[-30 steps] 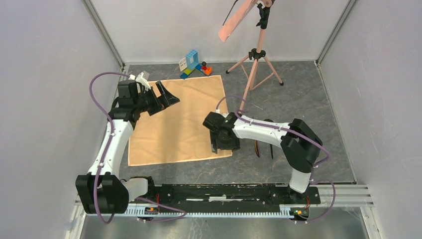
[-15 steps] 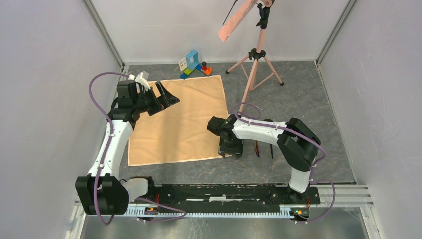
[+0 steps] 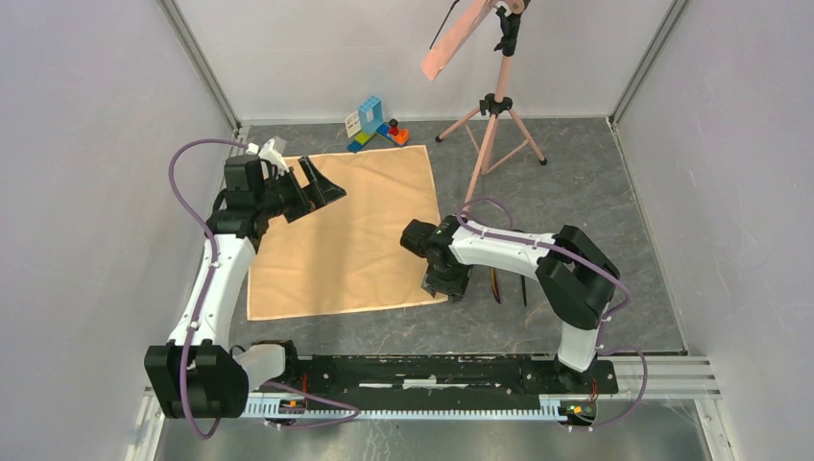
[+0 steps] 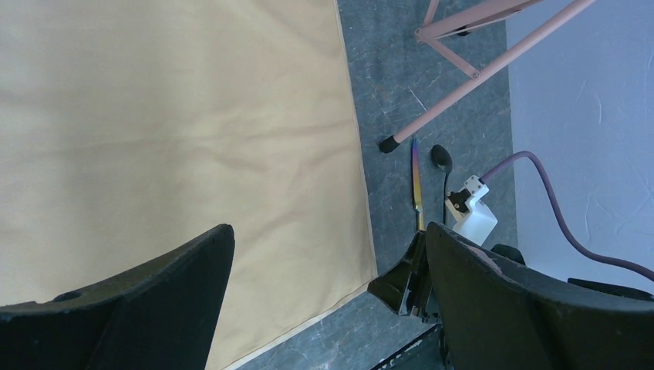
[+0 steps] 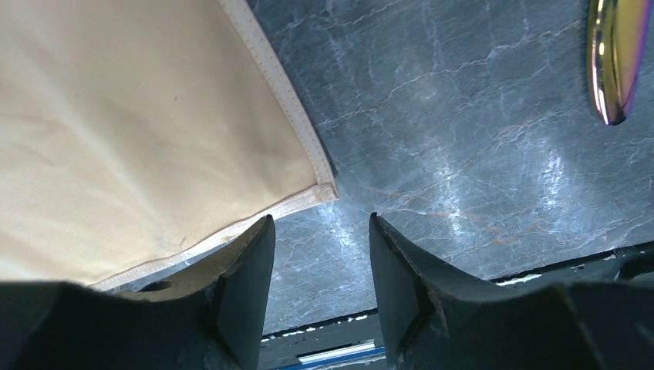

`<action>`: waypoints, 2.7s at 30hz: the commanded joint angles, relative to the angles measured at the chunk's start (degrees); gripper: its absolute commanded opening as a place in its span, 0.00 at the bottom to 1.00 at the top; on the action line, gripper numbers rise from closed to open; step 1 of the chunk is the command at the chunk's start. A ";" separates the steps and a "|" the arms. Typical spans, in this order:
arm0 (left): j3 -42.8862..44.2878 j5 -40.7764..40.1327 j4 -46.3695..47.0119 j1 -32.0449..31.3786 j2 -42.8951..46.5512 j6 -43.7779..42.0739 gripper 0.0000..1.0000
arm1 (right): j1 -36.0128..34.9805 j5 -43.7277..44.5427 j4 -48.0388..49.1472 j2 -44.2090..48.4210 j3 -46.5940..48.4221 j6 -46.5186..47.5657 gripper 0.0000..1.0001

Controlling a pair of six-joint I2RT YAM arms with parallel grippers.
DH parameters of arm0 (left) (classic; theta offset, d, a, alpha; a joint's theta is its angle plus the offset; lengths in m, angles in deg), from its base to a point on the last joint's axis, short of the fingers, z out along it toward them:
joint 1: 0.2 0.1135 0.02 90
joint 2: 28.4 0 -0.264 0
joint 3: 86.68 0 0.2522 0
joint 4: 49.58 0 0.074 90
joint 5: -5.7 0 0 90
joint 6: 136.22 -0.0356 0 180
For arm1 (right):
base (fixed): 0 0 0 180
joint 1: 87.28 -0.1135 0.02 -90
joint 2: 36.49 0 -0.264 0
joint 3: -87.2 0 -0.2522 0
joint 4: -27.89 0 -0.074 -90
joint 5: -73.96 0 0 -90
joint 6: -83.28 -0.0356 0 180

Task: Fold the napkin into a case and place the utensils inside
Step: Pick up the flattened napkin from the center of the board.

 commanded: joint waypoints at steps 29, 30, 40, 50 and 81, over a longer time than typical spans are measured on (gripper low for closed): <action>0.49 0.22 0.17 -0.12 3.29 -3.31 1.00 | 1.20 2.08 -4.11 -4.50 4.96 -6.73 0.49; 0.49 0.23 0.24 -0.14 3.44 -3.31 1.00 | 1.20 2.34 -4.49 -4.16 5.50 -6.85 0.49; 0.49 0.27 0.25 -0.15 3.51 -3.31 1.00 | 1.20 0.99 -3.80 -5.43 5.74 -7.25 0.51; 0.67 -0.47 -0.32 -2.41 3.79 -3.84 1.00 | 1.20 0.06 -0.14 -5.82 2.13 -8.36 0.50; 0.84 -3.23 -1.60 -3.20 1.72 -5.42 1.00 | 1.27 9.99 21.15 3.23 -13.50 -5.01 0.00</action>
